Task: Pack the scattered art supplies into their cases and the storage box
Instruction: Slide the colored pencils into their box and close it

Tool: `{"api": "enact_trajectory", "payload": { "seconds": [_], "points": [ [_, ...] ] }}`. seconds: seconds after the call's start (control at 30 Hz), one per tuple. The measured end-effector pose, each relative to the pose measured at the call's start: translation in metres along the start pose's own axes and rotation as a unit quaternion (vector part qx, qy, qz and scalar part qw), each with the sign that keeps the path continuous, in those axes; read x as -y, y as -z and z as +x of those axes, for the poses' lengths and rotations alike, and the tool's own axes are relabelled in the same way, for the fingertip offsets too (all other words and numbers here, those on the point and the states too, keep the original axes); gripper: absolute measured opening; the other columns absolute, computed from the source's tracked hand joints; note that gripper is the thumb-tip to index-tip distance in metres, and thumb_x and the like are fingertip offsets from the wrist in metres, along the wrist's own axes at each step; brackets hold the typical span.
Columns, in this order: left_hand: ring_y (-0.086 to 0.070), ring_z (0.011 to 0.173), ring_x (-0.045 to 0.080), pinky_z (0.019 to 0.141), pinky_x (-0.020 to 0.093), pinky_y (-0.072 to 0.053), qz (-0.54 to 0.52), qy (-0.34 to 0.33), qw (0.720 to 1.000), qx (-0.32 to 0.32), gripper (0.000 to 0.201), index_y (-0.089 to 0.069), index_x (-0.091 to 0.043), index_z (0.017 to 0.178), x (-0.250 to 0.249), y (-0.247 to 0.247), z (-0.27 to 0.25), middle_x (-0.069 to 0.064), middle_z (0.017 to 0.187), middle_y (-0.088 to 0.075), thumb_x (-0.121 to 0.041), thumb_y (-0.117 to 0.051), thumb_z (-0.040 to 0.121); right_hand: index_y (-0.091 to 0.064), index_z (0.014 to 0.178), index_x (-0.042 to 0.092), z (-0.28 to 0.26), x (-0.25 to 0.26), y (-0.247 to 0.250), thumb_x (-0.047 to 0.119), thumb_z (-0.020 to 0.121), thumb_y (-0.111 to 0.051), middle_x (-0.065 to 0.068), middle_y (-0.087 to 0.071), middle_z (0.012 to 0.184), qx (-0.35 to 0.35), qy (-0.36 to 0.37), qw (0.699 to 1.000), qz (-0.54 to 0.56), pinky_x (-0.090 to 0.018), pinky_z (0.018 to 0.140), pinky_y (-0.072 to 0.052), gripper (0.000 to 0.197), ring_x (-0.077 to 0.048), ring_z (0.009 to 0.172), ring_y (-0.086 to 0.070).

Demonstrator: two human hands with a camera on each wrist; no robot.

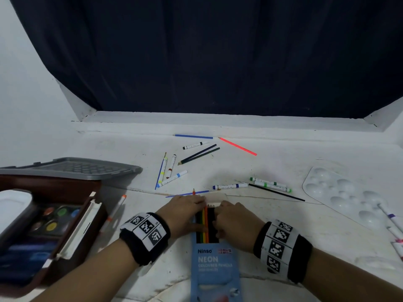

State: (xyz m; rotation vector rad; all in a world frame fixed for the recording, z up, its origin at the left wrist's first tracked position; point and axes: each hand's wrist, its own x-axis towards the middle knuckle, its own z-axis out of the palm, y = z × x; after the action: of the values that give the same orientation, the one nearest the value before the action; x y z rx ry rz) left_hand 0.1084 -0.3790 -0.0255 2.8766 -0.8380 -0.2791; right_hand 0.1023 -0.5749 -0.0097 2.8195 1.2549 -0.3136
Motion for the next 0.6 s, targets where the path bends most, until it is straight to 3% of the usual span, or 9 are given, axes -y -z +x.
{"api": "enact_trajectory", "payload": {
  "seconds": [0.1, 0.23, 0.4, 0.6],
  "points": [
    [-0.05, 0.127, 0.019, 0.106, 0.037, -0.04, -0.016, 0.017, 1.0, 0.009, 0.057, -0.058, -0.016, 0.131, 0.003, 0.004, 0.006, 0.0, 0.141, -0.053, -0.052, -0.063, 0.087, -0.073, 0.096, 0.013, 0.0, -0.01, 0.008, 0.03, 0.095, -0.056, -0.002, -0.064, 0.096, -0.02, -0.001, 0.992, 0.126, -0.034, 0.073, -0.047, 0.024, -0.019, 0.086, -0.059],
    [-0.062, 0.101, 0.015, 0.089, 0.037, -0.05, -0.109, 0.027, 0.993, -0.046, 0.031, -0.07, -0.025, 0.11, 0.017, 0.015, 0.019, -0.004, 0.109, -0.069, -0.048, -0.059, 0.091, -0.074, 0.102, 0.022, 0.005, -0.041, 0.024, 0.033, 0.093, -0.059, 0.001, -0.066, 0.092, -0.136, -0.037, 0.969, 0.203, -0.033, 0.077, -0.05, 0.021, -0.013, 0.082, -0.061],
    [-0.059, 0.105, 0.016, 0.092, 0.034, -0.048, -0.151, 0.094, 0.968, -0.175, 0.032, -0.064, -0.026, 0.122, 0.055, 0.044, 0.054, -0.002, 0.113, -0.065, -0.035, -0.056, 0.092, -0.071, 0.105, 0.02, 0.031, -0.11, 0.035, 0.037, 0.09, -0.064, 0.002, -0.063, 0.098, -0.219, -0.118, 0.949, 0.193, -0.035, 0.085, -0.049, 0.024, -0.016, 0.094, -0.059],
    [-0.053, 0.114, 0.026, 0.096, 0.041, -0.042, 0.021, 0.222, 0.974, -0.048, 0.031, -0.052, -0.028, 0.124, 0.084, 0.055, 0.108, 0.002, 0.123, -0.054, -0.031, -0.045, 0.094, -0.051, 0.133, 0.019, 0.069, -0.183, 0.044, 0.033, 0.099, -0.045, -0.003, -0.048, 0.134, -0.1, -0.21, 0.968, 0.091, -0.033, 0.101, -0.04, 0.038, -0.02, 0.123, -0.044]
  ]
}}
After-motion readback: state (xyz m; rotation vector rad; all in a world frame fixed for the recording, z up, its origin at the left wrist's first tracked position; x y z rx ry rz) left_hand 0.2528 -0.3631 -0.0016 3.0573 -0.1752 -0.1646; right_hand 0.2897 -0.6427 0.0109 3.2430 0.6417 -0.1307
